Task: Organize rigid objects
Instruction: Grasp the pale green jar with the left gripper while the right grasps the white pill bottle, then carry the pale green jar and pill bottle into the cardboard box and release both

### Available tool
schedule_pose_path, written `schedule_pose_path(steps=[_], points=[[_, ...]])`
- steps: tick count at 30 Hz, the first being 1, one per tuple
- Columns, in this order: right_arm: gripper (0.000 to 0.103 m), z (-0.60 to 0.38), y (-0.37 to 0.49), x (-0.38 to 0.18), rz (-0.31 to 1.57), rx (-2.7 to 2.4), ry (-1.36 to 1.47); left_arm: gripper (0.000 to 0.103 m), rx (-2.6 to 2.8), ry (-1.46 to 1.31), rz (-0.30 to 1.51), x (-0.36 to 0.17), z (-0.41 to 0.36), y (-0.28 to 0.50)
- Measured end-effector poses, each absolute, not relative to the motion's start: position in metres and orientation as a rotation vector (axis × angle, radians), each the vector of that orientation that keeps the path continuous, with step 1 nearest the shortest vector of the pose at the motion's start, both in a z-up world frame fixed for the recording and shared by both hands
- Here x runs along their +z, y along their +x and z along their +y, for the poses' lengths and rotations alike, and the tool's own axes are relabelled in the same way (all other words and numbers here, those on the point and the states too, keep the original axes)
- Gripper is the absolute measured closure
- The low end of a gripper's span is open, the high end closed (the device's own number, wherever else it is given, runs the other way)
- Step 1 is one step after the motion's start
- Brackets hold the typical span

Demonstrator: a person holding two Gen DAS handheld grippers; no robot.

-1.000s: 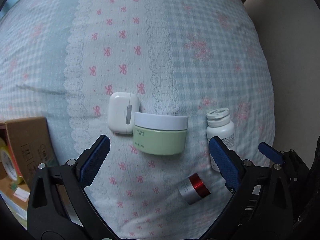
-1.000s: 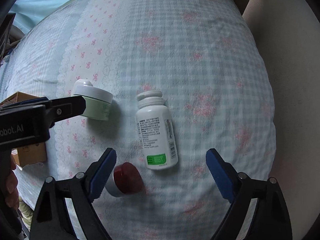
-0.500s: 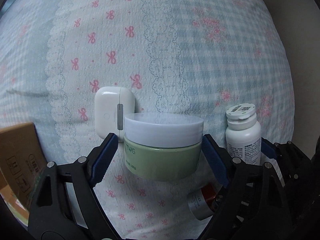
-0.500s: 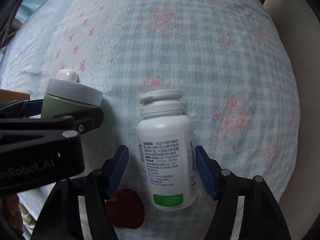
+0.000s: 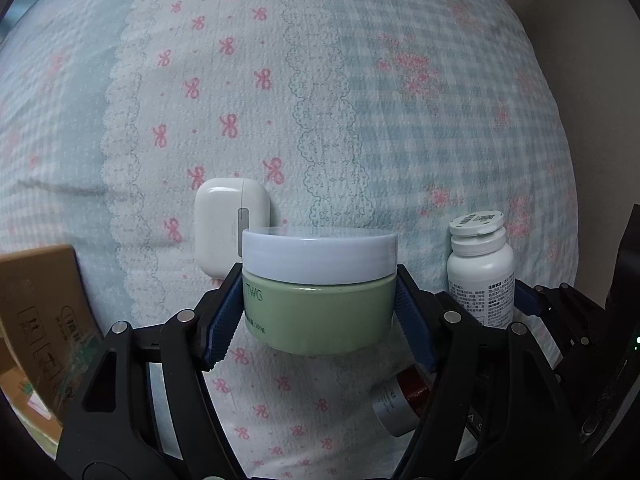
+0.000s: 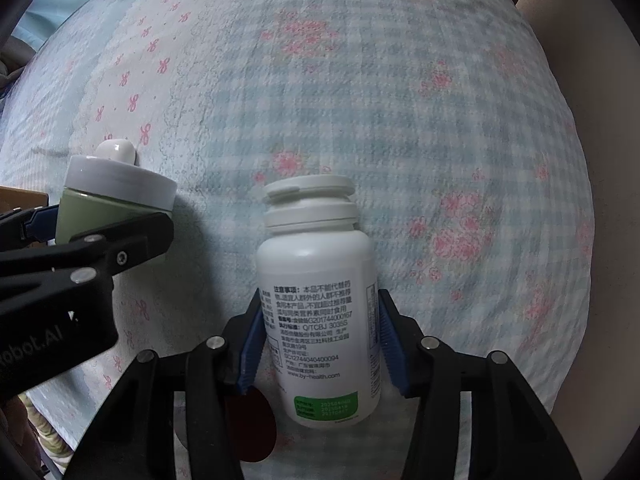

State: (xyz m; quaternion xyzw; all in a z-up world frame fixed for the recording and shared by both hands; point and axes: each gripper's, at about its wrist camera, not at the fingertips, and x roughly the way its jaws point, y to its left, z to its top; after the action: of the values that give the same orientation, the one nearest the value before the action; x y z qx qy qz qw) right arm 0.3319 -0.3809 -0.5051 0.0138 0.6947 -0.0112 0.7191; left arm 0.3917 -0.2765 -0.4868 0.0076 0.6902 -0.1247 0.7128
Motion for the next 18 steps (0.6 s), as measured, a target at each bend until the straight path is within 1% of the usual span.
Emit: schedule_pose_path(steps=[5,10,18], points=[[0.056,-0.391,0.325,-0.489,1.518,-0.034,0.052,0.035,-0.300,-0.006,1.473,-0.461,-0.270,0.389],[0.056,-0.404,0.320,-0.460,1.483,-0.043,0.070,0.035,-0.323,-0.031,1.405,-0.423,-0.256,0.381],[0.056,-0.418,0.301,-0.381,1.380,-0.056,0.095,0.035,-0.342,-0.083,1.279,-0.350,-0.236,0.355]])
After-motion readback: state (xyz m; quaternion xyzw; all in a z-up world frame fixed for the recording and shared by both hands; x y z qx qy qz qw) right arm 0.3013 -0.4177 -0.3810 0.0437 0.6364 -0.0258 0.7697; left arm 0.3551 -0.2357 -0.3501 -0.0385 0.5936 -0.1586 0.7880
